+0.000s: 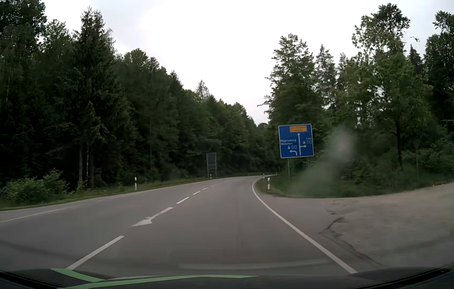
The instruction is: Follow the waypoints while adhering to traffic rules and regulations
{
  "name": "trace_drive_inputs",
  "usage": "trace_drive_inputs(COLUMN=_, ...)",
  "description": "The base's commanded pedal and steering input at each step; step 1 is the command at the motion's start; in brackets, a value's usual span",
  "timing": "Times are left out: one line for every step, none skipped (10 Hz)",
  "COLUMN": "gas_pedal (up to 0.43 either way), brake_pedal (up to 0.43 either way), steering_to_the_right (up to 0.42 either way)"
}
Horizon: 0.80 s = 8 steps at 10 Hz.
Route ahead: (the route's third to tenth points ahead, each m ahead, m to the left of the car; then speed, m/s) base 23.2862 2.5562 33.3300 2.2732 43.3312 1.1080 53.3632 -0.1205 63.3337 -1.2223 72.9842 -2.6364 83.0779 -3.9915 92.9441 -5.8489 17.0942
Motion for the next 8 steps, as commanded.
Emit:
trace_drive_inputs(gas_pedal=0.130, brake_pedal=0.000, steering_to_the_right=0.006)
trace_drive_inputs(gas_pedal=0.138, brake_pedal=0.000, steering_to_the_right=0.006)
trace_drive_inputs(gas_pedal=0.138, brake_pedal=0.000, steering_to_the_right=0.006)
trace_drive_inputs(gas_pedal=0.138, brake_pedal=0.000, steering_to_the_right=0.006)
trace_drive_inputs(gas_pedal=0.150, brake_pedal=0.000, steering_to_the_right=0.006)
trace_drive_inputs(gas_pedal=0.150, brake_pedal=0.000, steering_to_the_right=0.006)
trace_drive_inputs(gas_pedal=0.150, brake_pedal=0.000, steering_to_the_right=0.007)
trace_drive_inputs(gas_pedal=0.157, brake_pedal=0.000, steering_to_the_right=0.008)
